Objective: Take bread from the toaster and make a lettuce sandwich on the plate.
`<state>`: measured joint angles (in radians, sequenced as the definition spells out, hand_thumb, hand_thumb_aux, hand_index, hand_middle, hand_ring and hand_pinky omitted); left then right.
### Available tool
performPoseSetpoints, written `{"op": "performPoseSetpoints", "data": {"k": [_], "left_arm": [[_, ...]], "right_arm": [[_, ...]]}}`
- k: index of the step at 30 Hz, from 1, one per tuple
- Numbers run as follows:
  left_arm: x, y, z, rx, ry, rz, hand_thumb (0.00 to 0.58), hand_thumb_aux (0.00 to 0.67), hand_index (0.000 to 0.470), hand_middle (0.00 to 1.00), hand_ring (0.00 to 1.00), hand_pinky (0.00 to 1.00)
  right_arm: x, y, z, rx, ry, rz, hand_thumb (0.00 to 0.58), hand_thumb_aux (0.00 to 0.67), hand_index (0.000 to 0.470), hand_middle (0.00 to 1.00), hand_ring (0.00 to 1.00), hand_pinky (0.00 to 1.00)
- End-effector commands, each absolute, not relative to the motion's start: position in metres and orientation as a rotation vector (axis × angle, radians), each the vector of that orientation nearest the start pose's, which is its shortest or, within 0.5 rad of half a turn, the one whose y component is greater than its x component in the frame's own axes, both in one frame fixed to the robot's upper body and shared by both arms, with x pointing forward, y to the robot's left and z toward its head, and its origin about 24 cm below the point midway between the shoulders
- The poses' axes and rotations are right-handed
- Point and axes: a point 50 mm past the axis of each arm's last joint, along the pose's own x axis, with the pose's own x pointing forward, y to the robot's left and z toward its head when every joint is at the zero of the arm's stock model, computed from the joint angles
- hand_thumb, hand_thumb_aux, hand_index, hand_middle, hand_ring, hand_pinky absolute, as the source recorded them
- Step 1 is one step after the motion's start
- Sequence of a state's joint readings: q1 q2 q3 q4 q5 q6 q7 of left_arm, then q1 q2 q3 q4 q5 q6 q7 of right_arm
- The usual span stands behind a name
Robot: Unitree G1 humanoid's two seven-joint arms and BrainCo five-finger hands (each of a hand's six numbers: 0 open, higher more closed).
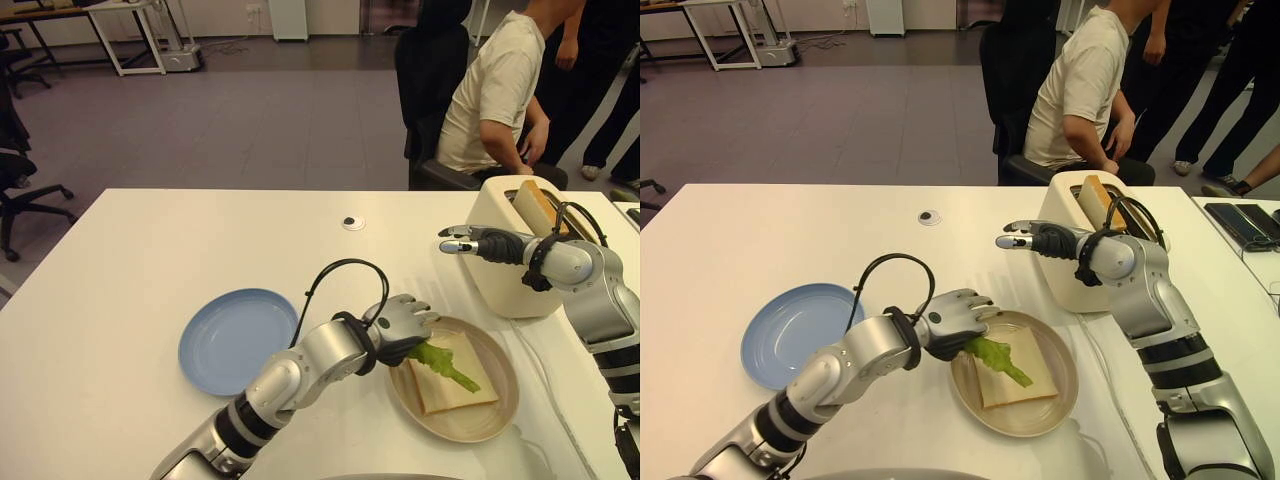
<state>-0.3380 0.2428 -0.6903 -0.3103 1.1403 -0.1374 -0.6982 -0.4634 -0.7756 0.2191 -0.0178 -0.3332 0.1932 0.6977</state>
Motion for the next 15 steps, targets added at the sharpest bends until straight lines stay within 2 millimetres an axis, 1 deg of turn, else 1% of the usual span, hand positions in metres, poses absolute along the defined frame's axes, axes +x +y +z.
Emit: {"op": "performPoseSetpoints", "data": {"k": [1, 5, 6, 8, 11, 13, 14, 15], "left_arm": [[0.219, -0.012, 0.109, 1.625, -0.611, -1.024, 0.580, 0.670, 0.470, 0.00, 0.00, 0.00], [0.221, -0.030, 0.104, 1.596, -0.661, -1.030, 0.580, 0.665, 0.466, 0.00, 0.00, 0.00], [0.221, -0.034, 0.103, 1.589, -0.669, -1.037, 0.552, 0.523, 0.367, 0.00, 0.00, 0.00], [0.222, -0.042, 0.101, 1.561, -0.681, -1.045, 0.555, 0.531, 0.372, 0.00, 0.00, 0.00], [0.224, -0.051, 0.095, 1.542, -0.689, -1.050, 0.519, 0.452, 0.317, 0.00, 0.00, 0.00], [0.225, -0.056, 0.091, 1.535, -0.694, -1.049, 0.521, 0.457, 0.321, 0.00, 0.00, 0.00], [0.227, -0.058, 0.089, 1.576, -0.701, -1.043, 0.520, 0.455, 0.319, 0.00, 0.00, 0.00], [0.229, -0.058, 0.087, 1.591, -0.703, -1.039, 0.511, 0.439, 0.308, 0.00, 0.00, 0.00]], "right_arm": [[0.314, -0.208, 0.158, -1.175, 0.129, 0.587, 0.000, 0.000, 0.000, 0.00, 0.00, 0.00], [0.311, -0.210, 0.156, -1.173, 0.137, 0.582, 0.000, 0.000, 0.000, 0.00, 0.00, 0.00], [0.310, -0.210, 0.155, -1.172, 0.141, 0.582, 0.000, 0.000, 0.000, 0.00, 0.00, 0.00], [0.309, -0.208, 0.153, -1.170, 0.142, 0.588, 0.000, 0.000, 0.000, 0.00, 0.00, 0.00], [0.308, -0.206, 0.152, -1.169, 0.139, 0.593, 0.000, 0.000, 0.000, 0.00, 0.00, 0.00], [0.308, -0.205, 0.152, -1.169, 0.137, 0.594, 0.000, 0.000, 0.000, 0.00, 0.00, 0.00], [0.308, -0.205, 0.153, -1.169, 0.136, 0.594, 0.000, 0.000, 0.000, 0.00, 0.00, 0.00], [0.308, -0.205, 0.153, -1.168, 0.135, 0.595, 0.000, 0.000, 0.000, 0.00, 0.00, 0.00]]}}
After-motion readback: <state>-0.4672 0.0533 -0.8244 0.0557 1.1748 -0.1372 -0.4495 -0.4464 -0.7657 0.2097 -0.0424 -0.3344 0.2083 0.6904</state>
